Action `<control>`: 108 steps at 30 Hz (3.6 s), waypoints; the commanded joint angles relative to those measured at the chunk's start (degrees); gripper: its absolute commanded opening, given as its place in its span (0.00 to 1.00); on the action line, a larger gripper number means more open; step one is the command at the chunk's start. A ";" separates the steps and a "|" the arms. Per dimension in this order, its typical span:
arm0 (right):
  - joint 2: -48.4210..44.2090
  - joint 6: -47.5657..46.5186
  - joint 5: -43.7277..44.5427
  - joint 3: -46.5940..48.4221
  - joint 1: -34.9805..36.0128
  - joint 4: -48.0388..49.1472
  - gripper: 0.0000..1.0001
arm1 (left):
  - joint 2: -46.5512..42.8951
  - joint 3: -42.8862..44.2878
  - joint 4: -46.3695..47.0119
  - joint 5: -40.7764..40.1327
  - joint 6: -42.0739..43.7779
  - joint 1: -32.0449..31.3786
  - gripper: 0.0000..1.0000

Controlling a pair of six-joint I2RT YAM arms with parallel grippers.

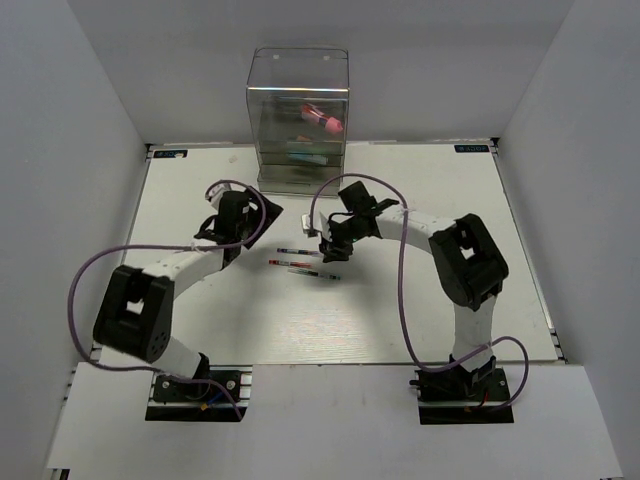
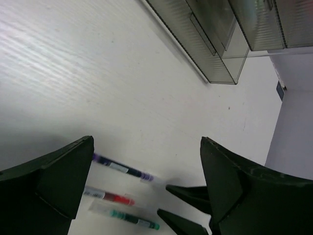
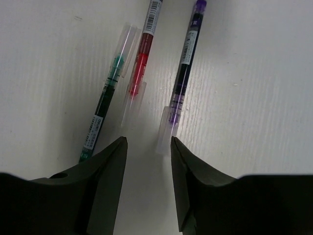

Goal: Sort the stationery into containers
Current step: Pick up the pen from the center of the board, then place the pen in the drawer, then pick up the pen from the center of the board.

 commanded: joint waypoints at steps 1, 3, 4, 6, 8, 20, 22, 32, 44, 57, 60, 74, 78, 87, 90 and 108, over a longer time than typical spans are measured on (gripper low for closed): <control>2.72 0.13 3.50 3.09 1.07 0.81 0.47 | -8.57 -2.83 -11.16 -5.55 1.94 0.91 0.99; 3.17 0.39 4.56 3.53 1.69 0.90 0.47 | -11.57 -4.84 -15.38 -7.22 -0.59 0.92 0.99; 4.22 1.18 5.69 3.62 1.86 2.20 0.47 | -14.45 -5.55 -19.06 -7.83 -3.57 0.92 0.99; 4.75 2.15 7.28 4.05 2.13 2.83 0.47 | -17.28 -8.28 -19.98 -7.84 -4.65 0.92 0.99; 6.24 3.29 7.90 4.93 2.13 2.83 0.46 | -21.13 -10.99 -20.86 -6.53 -6.14 0.92 0.99; 8.27 1.36 10.54 5.99 2.13 0.11 0.34 | -16.97 -11.54 -20.06 4.63 -18.88 0.40 0.99; 8.71 1.45 10.19 7.31 1.95 -0.85 0.18 | -14.32 -8.57 -22.43 6.04 -19.59 -0.22 0.99; 5.81 5.14 12.81 13.97 -0.24 2.73 0.00 | -3.32 -1.17 -30.35 10.53 -21.26 -0.22 0.96; 9.58 1.90 25.03 25.93 -2.44 14.17 0.00 | 1.51 1.64 -30.35 11.06 -21.79 -0.22 0.83; 21.27 -7.86 29.17 37.98 -4.11 12.68 0.01 | 7.84 6.83 -34.38 12.11 -21.79 -0.22 0.81; 22.68 -8.22 29.87 38.33 -4.20 12.76 0.04 | 8.37 6.83 -34.39 12.11 -21.79 -0.22 0.81; 7.67 0.83 23.47 19.05 -4.90 18.38 0.50 | 16.46 14.21 -42.20 10.97 -20.04 -0.22 0.55; 1.07 4.52 20.48 10.40 -4.90 23.21 0.52 | 19.00 18.24 -47.55 9.13 -18.63 -0.22 0.51; -10.10 11.55 16.96 -1.48 -5.16 27.44 0.61 | 28.67 28.28 -59.26 9.12 -13.36 -0.75 0.39; -12.21 13.75 16.43 -3.50 -5.25 28.14 0.67 | 29.82 29.07 -59.88 9.74 -12.74 -0.75 0.30; -26.35 11.48 5.89 -18.26 -5.69 19.54 0.90 | 19.01 33.00 -43.64 11.94 -14.94 0.30 0.00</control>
